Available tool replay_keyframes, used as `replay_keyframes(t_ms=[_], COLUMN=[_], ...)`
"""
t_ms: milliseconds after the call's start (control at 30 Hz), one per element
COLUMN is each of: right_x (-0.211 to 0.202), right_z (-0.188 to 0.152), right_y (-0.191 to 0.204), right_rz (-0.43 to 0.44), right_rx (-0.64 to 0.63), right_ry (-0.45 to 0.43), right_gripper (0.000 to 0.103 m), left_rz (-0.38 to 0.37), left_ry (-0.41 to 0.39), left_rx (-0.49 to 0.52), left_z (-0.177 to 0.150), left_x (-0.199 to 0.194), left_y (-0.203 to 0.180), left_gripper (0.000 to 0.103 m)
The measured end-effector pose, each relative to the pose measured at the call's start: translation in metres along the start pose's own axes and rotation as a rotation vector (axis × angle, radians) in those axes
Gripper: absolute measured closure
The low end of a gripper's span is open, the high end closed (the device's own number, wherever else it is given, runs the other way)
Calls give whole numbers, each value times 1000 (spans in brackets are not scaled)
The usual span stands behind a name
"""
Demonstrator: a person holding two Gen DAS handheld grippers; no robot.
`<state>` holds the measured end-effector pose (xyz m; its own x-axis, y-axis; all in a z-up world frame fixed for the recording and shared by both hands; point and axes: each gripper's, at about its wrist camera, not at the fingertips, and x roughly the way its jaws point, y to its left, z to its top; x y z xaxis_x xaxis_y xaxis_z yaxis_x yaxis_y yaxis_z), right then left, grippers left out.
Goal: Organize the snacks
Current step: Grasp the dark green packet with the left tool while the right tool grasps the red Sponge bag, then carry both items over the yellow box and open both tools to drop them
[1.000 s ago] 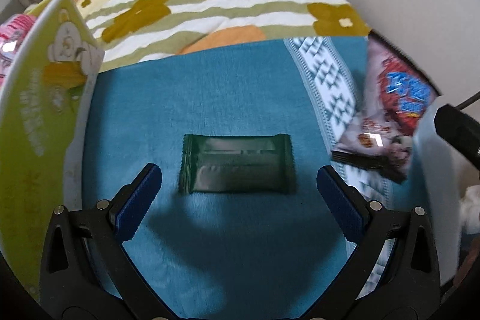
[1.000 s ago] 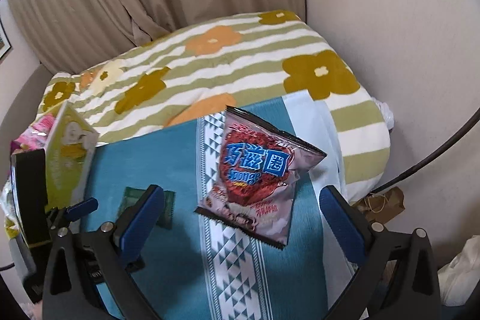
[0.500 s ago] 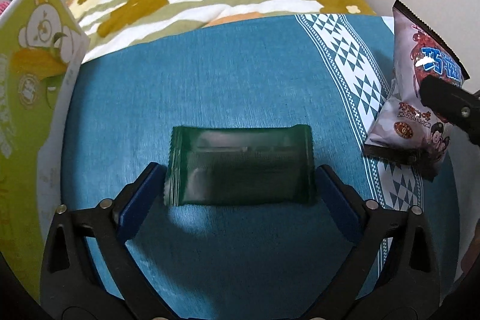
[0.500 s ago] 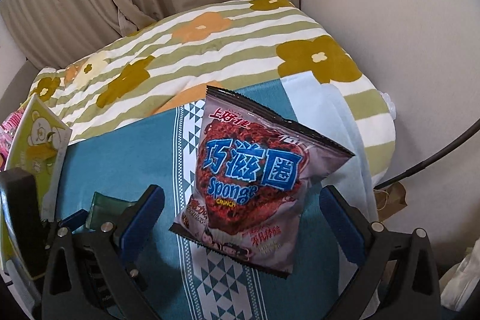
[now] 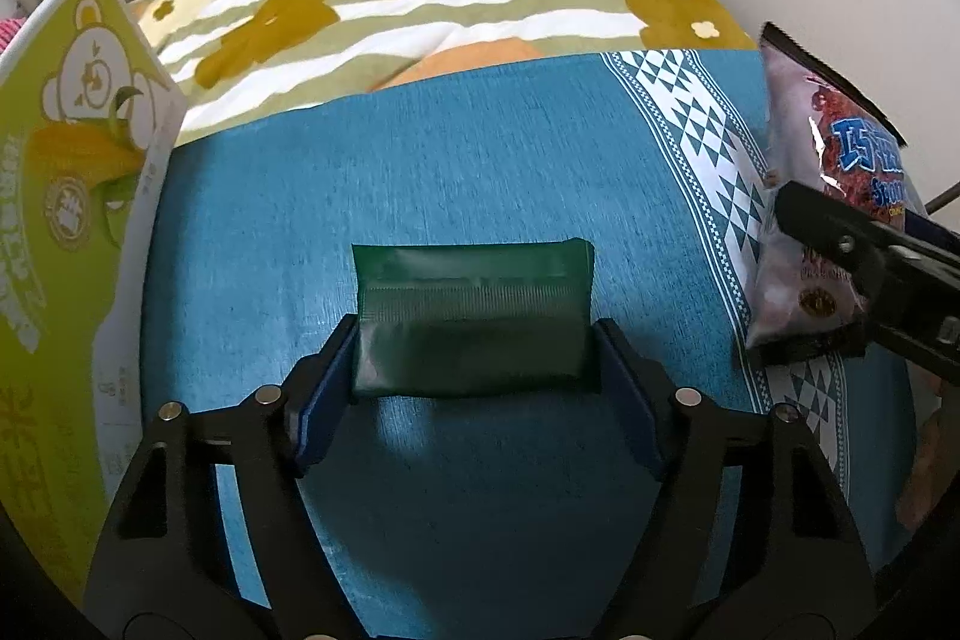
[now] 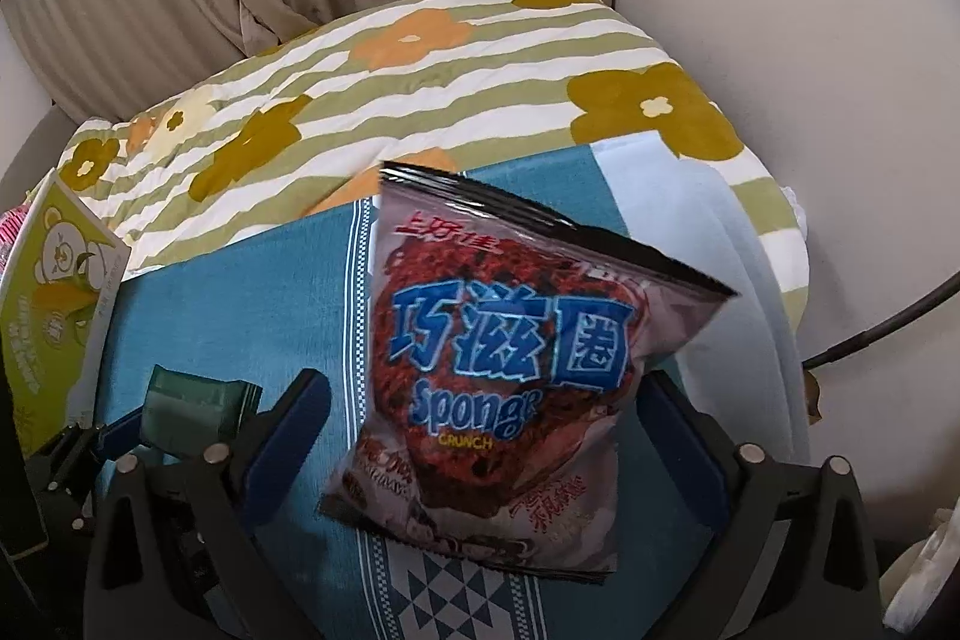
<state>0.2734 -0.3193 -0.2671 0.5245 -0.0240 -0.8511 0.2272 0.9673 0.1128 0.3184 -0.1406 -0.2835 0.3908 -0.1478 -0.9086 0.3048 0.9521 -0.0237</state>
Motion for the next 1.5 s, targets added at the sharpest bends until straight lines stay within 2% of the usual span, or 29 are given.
replay_keyframes(t_ms=[33, 67, 233, 400, 467, 733, 1000, 1100, 1267, 1500], right_x=[1, 3, 7, 1, -1, -33, -93, -118, -155, -186], right_z=[-1, -1, -3, -3, -3, -9, -20, -20, -20, -17], right_y=[0, 1, 2, 4, 5, 7, 13, 23, 49, 119], right_rz=[3, 6, 5, 5, 9, 25, 57, 93, 183, 333], right_rx=[-2, -4, -17, -45, -48, -56, -93, -137, -194, -282], right_ry=[6, 14, 15, -8, -12, -66, -141, -168, -206, -210], right_gripper=[9, 17, 23, 45, 47, 48, 48, 48, 48, 48], left_rz=[0, -1, -9, -16, -20, -31, -44, -48, 3, 64], left_ry=[0, 1, 4, 2, -2, -66, -190, -236, -285, -322], left_rx=[0, 0, -15, -25, -27, -33, -40, -67, -127, -207], left_z=[0, 0, -1, -5, -7, -12, -21, -27, -35, -48], left_x=[0, 0, -1, -6, -10, -46, -129, -165, -219, -266], left_y=[0, 0, 2, 3, 3, 2, 8, 19, 54, 124], left_gripper=[31, 31, 32, 33, 36, 37, 37, 37, 37, 37])
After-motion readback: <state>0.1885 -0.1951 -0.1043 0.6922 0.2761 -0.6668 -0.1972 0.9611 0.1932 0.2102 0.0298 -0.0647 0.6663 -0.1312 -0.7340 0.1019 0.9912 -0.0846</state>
